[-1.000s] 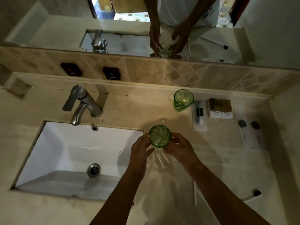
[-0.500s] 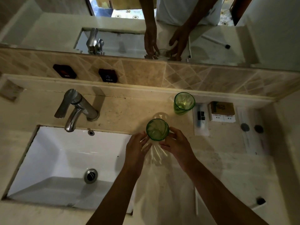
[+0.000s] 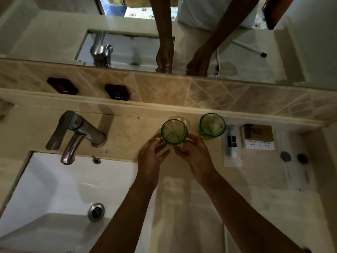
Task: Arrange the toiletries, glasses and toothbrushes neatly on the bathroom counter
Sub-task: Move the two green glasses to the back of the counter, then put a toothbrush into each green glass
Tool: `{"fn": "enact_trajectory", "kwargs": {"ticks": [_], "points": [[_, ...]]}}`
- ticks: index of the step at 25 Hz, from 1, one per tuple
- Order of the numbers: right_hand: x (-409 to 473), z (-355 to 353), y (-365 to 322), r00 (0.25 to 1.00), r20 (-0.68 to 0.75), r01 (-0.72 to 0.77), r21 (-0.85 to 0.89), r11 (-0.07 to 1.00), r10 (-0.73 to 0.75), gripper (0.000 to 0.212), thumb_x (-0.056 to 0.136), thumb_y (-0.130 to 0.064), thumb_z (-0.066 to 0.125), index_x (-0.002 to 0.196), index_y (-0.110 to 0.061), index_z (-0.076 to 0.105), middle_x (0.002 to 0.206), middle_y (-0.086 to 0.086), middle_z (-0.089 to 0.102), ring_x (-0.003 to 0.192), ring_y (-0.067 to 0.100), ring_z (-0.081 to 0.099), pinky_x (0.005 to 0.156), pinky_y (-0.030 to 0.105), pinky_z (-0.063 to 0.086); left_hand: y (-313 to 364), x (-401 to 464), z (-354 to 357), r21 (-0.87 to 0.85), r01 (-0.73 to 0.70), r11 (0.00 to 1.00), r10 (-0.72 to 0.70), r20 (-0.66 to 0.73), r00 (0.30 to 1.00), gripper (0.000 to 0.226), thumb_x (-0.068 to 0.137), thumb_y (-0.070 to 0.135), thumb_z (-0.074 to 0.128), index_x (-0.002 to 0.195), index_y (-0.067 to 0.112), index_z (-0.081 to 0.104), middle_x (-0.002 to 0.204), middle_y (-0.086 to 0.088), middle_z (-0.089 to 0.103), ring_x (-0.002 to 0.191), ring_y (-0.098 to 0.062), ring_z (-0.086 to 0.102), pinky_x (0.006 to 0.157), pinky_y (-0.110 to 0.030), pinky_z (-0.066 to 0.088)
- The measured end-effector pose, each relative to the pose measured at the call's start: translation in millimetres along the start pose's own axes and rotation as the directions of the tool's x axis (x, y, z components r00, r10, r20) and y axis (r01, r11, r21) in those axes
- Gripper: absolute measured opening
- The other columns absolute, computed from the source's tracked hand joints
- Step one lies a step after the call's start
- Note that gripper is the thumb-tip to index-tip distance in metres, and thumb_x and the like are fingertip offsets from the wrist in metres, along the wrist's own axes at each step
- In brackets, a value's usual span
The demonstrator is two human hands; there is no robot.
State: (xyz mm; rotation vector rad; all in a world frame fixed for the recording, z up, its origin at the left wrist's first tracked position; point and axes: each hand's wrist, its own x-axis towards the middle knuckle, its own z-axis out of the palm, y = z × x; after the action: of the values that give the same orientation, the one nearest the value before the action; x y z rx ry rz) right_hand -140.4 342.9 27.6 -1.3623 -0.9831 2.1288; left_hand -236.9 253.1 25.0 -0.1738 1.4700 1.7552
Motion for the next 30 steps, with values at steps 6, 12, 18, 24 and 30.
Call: {"fn": "enact_trajectory", "kwargs": {"ticks": [6, 12, 18, 24, 30], "points": [[26, 8, -9, 1.0, 0.0, 0.004, 0.014, 1.0, -0.004, 0.045, 0.088, 0.006, 0.052, 0.131, -0.005, 0.054, 0.122, 0.025, 0.064, 0.098, 0.024, 0.067, 0.098, 0.044, 0.055, 14, 20, 11, -0.005, -0.007, 1.0, 0.007, 0.033, 0.999, 0.027, 0.1, 0.016, 0.05, 0.116, 0.012, 0.071, 0.114, -0.01, 0.074, 0.11, -0.024, 0.068, 0.099, -0.05, 0.053], [33, 13, -11, 0.999, -0.037, 0.02, 0.041, 0.999, -0.019, 0.044, 0.088, 0.007, 0.053, 0.131, -0.005, 0.054, 0.113, 0.023, 0.064, 0.093, 0.022, 0.067, 0.096, 0.041, 0.056, 14, 30, 11, 0.076, -0.062, 0.995, 0.059, 0.043, 0.997, 0.03, 0.097, 0.013, 0.05, 0.12, 0.014, 0.069, 0.117, -0.009, 0.072, 0.111, -0.022, 0.068, 0.096, -0.05, 0.055], [23, 12, -10, 0.999, -0.034, 0.017, 0.03, 0.999, -0.016, 0.044, 0.091, 0.006, 0.052, 0.133, -0.008, 0.05, 0.116, 0.024, 0.059, 0.093, 0.024, 0.067, 0.098, 0.044, 0.054, 10, 29, 8, 0.04, -0.051, 0.998, 0.051, -0.001, 0.999, 0.027, 0.097, 0.013, 0.053, 0.12, 0.011, 0.066, 0.119, -0.018, 0.068, 0.112, -0.03, 0.066, 0.091, -0.047, 0.058], [-20, -19, 7, 0.996, -0.083, 0.006, -0.085, 0.996, -0.013, 0.027, 0.094, -0.001, 0.054, 0.12, -0.005, 0.06, 0.113, 0.014, 0.062, 0.096, 0.032, 0.07, 0.088, 0.041, 0.058, -29, -10, 2, 0.18, 0.003, 0.984, -0.012, 0.045, 0.999, 0.022, 0.096, 0.012, 0.055, 0.115, 0.012, 0.067, 0.115, -0.016, 0.069, 0.108, -0.033, 0.067, 0.091, -0.05, 0.057], [-87, -105, 37, 0.976, -0.183, 0.008, -0.51, 0.86, -0.118, 0.019, 0.087, -0.001, 0.063, 0.085, -0.017, 0.072, 0.079, 0.006, 0.072, 0.062, 0.014, 0.067, 0.06, 0.026, 0.049, -101, -82, -33, 0.846, -0.493, 0.206, 0.233, 0.447, 0.864, 0.039, 0.09, 0.019, 0.061, 0.128, 0.014, 0.059, 0.134, -0.007, 0.058, 0.124, -0.024, 0.054, 0.103, -0.032, 0.044]]}}
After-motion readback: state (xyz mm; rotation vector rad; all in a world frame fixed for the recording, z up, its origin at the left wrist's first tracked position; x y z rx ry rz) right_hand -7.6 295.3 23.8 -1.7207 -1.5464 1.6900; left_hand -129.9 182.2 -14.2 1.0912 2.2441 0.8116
